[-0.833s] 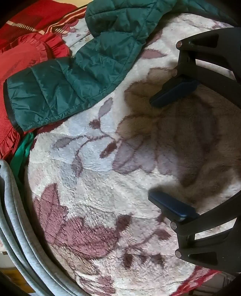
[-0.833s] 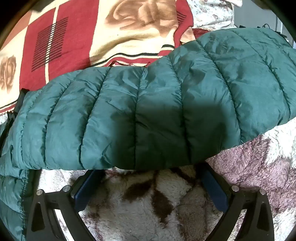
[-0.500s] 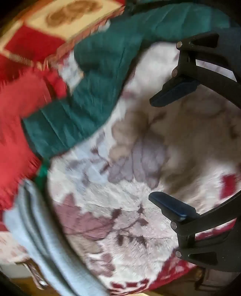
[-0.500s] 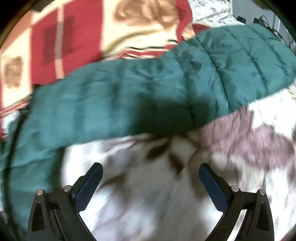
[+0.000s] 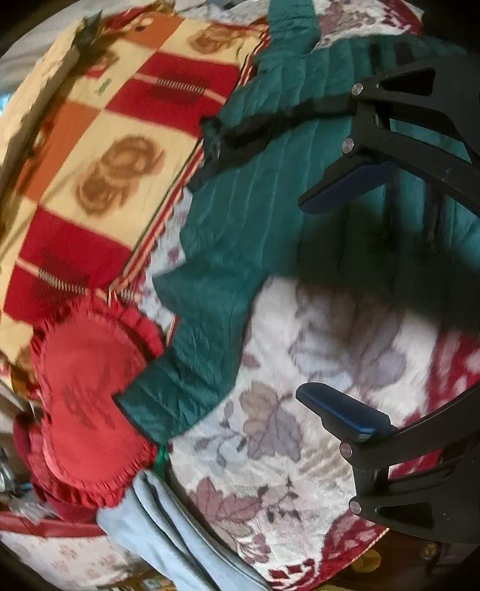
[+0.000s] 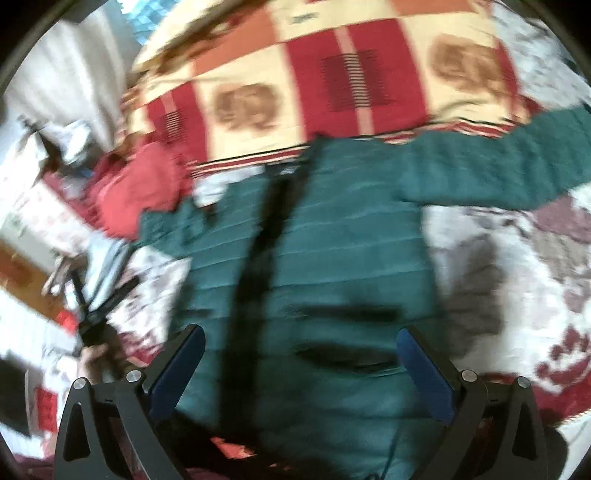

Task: Fold large clothes

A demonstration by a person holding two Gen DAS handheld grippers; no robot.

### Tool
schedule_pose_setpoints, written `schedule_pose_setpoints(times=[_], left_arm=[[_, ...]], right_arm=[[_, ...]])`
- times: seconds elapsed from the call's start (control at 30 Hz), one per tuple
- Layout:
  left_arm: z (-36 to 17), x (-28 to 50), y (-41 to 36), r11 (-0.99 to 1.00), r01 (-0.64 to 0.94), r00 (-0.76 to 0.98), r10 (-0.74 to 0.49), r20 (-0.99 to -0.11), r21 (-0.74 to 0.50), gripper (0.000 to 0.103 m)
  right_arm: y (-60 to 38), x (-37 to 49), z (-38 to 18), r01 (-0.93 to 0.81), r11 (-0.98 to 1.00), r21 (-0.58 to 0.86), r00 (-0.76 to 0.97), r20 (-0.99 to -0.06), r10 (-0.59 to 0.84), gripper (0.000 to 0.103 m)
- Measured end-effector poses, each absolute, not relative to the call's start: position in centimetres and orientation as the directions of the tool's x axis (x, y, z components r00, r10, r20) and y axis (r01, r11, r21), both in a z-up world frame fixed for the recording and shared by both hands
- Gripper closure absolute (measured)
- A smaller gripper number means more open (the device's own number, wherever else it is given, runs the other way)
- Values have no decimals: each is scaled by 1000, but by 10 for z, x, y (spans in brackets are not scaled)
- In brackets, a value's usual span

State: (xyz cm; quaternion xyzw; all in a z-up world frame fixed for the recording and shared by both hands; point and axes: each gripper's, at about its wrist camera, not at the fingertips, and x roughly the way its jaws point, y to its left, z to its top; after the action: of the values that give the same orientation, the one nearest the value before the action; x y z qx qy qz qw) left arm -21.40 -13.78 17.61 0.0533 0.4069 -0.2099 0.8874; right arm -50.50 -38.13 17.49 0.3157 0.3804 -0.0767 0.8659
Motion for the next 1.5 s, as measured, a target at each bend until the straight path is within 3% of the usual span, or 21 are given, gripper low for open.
schedule_pose_setpoints(times=[0.2, 0.4, 0.7, 0.83, 1.03, 1.27, 1.5], left_arm=[[169, -237, -150, 872, 485, 571, -370, -733, -62, 10], [162, -250, -166, 850, 525, 559, -389, -732, -50, 10], [152, -249, -174, 844, 532, 546, -398, -737, -62, 10], [150, -245, -175, 849, 523, 547, -397, -737, -68, 10], [147, -242, -179, 850, 521, 544, -399, -738, -75, 10], [143, -243, -189, 846, 528, 536, -400, -743, -75, 10], [141, -241, -196, 850, 518, 531, -405, -744, -94, 10]], right_arm=[[-328, -465, 190, 254, 864, 434, 708, -692, 140, 0], [-303, -420, 196, 257, 948, 186, 711, -701, -55, 0], [-303, -384, 206, 254, 967, 25, 797, -572, -195, 0], [-319, -376, 206, 267, 963, 47, 818, -539, -200, 0], [-334, -374, 190, 304, 934, 189, 828, -537, -161, 0], [-317, -369, 176, 304, 946, 114, 799, -571, -188, 0], [-322, -368, 167, 346, 925, 155, 780, -595, -192, 0]])
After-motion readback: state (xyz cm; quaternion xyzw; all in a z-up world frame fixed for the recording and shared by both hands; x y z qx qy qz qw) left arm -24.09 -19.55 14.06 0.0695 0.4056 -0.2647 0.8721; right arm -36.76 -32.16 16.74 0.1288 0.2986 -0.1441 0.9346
